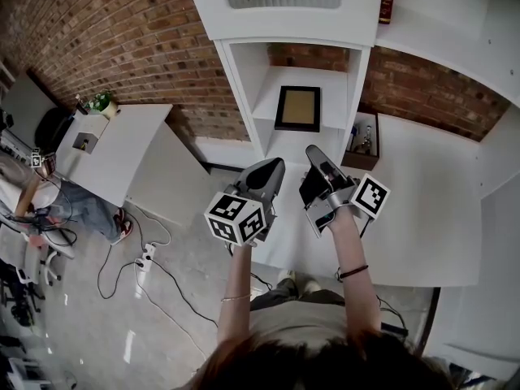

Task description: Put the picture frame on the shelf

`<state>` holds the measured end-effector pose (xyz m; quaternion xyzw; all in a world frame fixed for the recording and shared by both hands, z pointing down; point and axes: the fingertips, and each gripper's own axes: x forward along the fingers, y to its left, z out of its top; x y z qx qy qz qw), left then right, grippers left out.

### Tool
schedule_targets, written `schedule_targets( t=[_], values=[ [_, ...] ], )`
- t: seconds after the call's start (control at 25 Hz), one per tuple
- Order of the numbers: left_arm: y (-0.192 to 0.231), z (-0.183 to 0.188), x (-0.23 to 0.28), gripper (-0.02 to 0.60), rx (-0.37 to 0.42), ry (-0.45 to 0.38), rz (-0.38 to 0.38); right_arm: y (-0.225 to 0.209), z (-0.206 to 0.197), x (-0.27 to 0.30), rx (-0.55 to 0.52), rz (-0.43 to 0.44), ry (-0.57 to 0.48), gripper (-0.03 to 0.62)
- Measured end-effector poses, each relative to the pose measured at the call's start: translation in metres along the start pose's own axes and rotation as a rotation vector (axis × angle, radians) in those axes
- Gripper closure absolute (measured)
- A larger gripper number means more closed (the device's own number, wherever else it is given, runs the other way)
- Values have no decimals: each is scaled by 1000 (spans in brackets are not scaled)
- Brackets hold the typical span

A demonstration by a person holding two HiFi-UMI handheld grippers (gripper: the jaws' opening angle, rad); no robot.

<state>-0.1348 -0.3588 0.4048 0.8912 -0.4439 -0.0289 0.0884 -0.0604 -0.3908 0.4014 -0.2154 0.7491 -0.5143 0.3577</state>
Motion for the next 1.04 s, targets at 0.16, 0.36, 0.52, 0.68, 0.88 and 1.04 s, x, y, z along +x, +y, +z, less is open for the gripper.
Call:
schedule_targets(
  t=[0.16,0.36,0.52,0.68,0.88,1.04],
  values=[
    [-3,2,1,571,-2,-10,-1,2,1,-1,-6,-1,4,585],
    [-7,1,1,571,1,-14,-3,3,-1,-2,2,8,8,585],
    [-9,1,1,571,2,-18,1,2,1,-4,8,9,7,585],
    [-9,4,1,571,2,-20,5,4,1,-3,8,12,10,585],
    [-12,4,1,571,5,-25,8,5,1,-4,10,16,15,585],
    [-15,5,0,571,8,-24,9,6,2,-6,8,15,17,585]
  ],
)
